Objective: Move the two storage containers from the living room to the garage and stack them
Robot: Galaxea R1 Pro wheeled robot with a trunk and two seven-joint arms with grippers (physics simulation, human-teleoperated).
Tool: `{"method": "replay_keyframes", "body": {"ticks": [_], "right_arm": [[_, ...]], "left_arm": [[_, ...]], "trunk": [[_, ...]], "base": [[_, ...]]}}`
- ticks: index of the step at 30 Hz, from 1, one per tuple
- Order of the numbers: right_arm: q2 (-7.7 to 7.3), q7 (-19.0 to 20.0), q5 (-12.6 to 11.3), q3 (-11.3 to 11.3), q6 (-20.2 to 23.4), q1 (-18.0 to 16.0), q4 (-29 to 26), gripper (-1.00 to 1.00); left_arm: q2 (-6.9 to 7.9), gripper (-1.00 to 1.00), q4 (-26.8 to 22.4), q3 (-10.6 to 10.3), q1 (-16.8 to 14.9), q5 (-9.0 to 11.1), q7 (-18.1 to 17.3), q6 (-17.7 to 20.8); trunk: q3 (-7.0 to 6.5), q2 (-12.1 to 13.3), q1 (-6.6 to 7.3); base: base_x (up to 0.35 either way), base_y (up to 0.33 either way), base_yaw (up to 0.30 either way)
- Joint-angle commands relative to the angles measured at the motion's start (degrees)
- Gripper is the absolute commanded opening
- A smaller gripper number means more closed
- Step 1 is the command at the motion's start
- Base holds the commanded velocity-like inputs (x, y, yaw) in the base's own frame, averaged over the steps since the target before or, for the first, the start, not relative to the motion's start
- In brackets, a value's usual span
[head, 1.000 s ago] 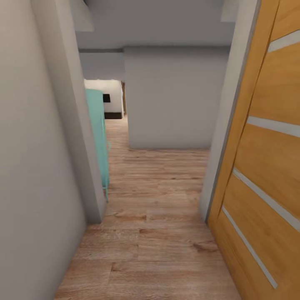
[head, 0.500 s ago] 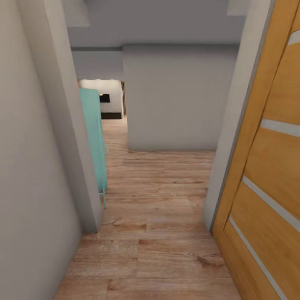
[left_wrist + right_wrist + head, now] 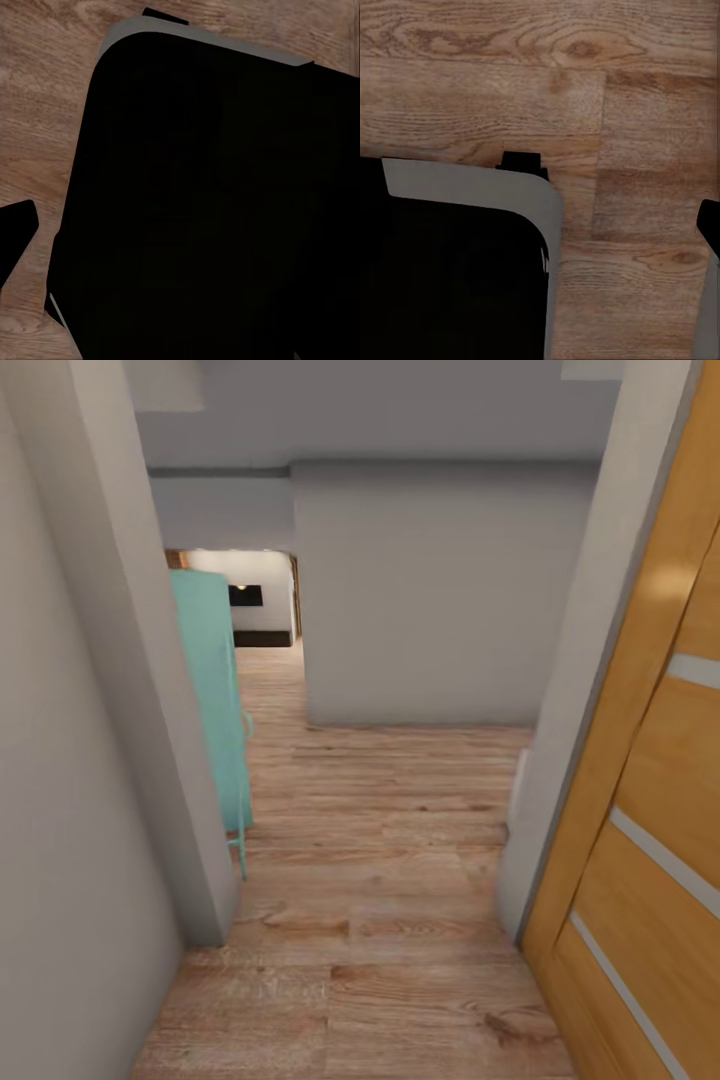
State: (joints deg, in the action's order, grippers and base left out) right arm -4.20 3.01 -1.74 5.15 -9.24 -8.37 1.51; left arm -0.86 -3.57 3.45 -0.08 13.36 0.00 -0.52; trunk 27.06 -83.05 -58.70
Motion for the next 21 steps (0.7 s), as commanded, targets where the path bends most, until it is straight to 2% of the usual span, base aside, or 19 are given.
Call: {"method": "replay_keyframes", "body": {"ticks": [1,21], "right_arm": [[-0.01,0.1,-0.2,0.4,-0.3,-0.1,0.2,1.0],[0.09,0.1,-0.3,0.5,-0.2,-0.1,0.2,1.0]], "left_arm": [[-0.02,1.0,0.0,0.3,0.0,0.1,0.0,-0.1],[-0.02,1.0,0.0,0.4,0.0,0.2,0.0,-0.1]], "trunk": [[0.05,0.0,-0.03],[0.05,0.0,-0.03]], "base": [[0.322,0.0,0.0],[0.322,0.0,0.0]]}}
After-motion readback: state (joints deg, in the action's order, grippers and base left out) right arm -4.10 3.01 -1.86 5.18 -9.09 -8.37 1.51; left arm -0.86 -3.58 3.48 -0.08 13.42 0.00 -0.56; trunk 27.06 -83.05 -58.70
